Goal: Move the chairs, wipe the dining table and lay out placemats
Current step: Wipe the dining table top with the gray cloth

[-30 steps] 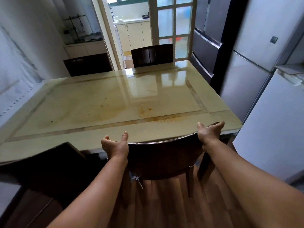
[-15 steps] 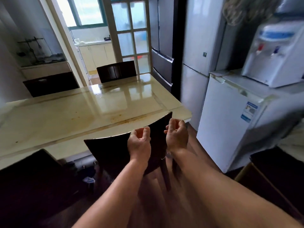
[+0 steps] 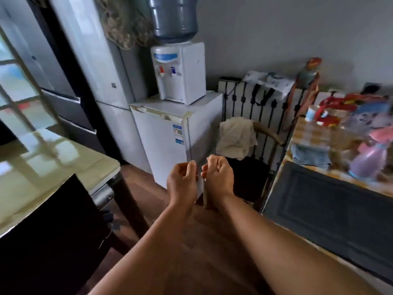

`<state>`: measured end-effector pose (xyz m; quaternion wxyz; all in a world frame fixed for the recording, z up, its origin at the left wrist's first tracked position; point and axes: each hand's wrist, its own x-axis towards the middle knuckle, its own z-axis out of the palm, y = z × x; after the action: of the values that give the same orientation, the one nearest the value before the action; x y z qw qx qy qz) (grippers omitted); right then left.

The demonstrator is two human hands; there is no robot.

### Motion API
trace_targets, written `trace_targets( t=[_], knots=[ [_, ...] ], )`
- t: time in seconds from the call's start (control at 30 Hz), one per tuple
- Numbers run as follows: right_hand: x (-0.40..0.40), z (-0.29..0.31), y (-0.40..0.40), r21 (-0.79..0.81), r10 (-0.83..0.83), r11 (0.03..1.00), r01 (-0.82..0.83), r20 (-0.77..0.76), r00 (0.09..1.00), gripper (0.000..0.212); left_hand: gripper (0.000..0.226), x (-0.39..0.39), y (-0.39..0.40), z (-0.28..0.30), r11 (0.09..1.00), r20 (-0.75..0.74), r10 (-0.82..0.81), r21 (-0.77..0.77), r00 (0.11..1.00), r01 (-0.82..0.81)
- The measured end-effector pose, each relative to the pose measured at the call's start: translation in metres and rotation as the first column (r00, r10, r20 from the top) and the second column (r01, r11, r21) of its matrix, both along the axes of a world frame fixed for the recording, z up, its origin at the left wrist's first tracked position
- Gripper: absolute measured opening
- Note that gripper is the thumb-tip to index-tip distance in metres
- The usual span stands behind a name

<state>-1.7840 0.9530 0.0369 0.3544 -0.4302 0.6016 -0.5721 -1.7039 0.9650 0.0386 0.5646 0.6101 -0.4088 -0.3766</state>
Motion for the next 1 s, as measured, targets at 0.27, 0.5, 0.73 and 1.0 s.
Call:
trace_targets(
  t=[0.27,0.5,0.73,1.0],
  knots=[
    [-0.198,-0.025,-0.015,0.095,-0.261,0.961,0.26,-0.001,0.965,0.023,0.025,-0.192,-0.046,-0.021,0.946,0.216,-0.323,0.053,0.922,0.319],
    [-0.346,-0.058,-0.059,0.26,-0.319,0.9,0.35,-0.153,0.935,0.029,0.029,-0.326,-0.107,-0.05,0.833,0.308,-0.552,0.251,0.775,0.494],
    [-0.454,-0.111,-0.119,0.403,-0.414,0.803,0.44,-0.155,0.897,0.056,0.04,-0.418,-0.191,-0.09,0.758,0.372,-0.641,0.443,0.671,0.479],
    [-0.493,-0.155,-0.163,0.543,-0.487,0.689,0.479,-0.141,0.862,0.043,0.031,-0.462,-0.248,-0.135,0.751,0.419,-0.629,0.546,0.655,0.373]
  ],
)
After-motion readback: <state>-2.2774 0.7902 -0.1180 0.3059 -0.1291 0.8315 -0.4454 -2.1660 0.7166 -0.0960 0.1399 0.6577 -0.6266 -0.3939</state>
